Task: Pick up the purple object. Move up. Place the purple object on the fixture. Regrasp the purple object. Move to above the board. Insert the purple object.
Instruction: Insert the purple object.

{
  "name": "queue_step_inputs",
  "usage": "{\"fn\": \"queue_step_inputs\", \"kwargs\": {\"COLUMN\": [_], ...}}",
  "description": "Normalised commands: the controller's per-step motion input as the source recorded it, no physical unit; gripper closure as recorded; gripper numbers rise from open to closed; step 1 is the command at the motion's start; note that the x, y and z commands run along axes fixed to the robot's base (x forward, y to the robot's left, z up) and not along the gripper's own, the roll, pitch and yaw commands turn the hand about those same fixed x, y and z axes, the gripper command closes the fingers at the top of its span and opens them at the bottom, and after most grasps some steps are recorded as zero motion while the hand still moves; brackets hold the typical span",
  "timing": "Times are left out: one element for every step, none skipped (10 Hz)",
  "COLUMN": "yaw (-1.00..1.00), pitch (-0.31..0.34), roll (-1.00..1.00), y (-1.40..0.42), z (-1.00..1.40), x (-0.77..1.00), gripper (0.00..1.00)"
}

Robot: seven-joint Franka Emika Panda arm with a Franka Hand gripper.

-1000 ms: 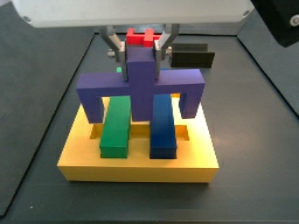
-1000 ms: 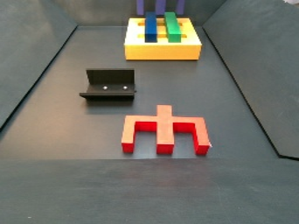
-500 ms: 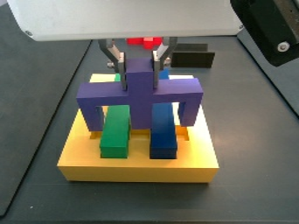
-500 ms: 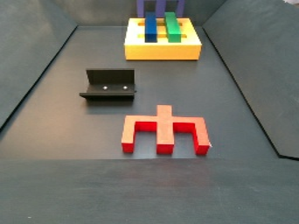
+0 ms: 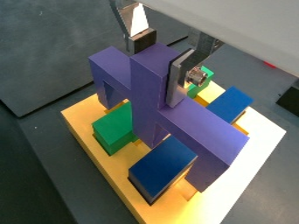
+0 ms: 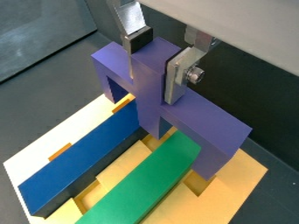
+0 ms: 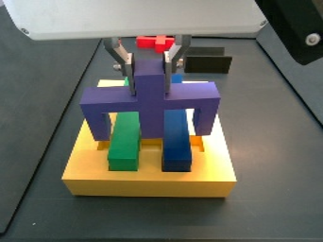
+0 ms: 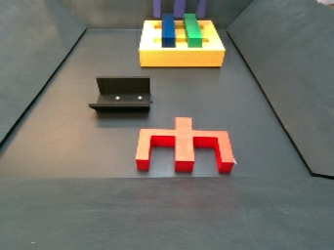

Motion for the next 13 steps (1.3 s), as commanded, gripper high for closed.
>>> {"fn": "queue_step_inputs", "kwargs": {"yaw": [0.00,0.00,0.00,0.00,0.00,0.00,0.00,0.00,0.00,0.00,-0.07,-0.26,-0.23], "pitch": [-0.099,-0.131,-0.010,-0.056,-0.099,-0.110,-0.051,-0.009,0.000,0.000,0.113,0.201,0.183], "roll": [0.05,0.10,0.00,0.00,0.01,0.00,0.00,0.00,0.01,0.06,0.04,0.11,0.09], "y": [0.00,0.00,0.00,0.00,0.00,0.00,0.00,0.00,0.00,0.00,0.13,0.15,0.15], "z": [-0.33,-0.44,0.00,-0.18,-0.39,-0.46,-0.27,-0.21,-0.20,-0.23,-0.05,-0.08,-0.07], "x": [-0.03,-0.10,-0.02,0.00,0.07,0.17,0.05,0.07,0.01,0.00,0.22,0.45,0.30], "gripper": [1.00,1.00,1.00,1.00,1.00,1.00,1.00,1.00,1.00,1.00,1.00,1.00,1.00]}}
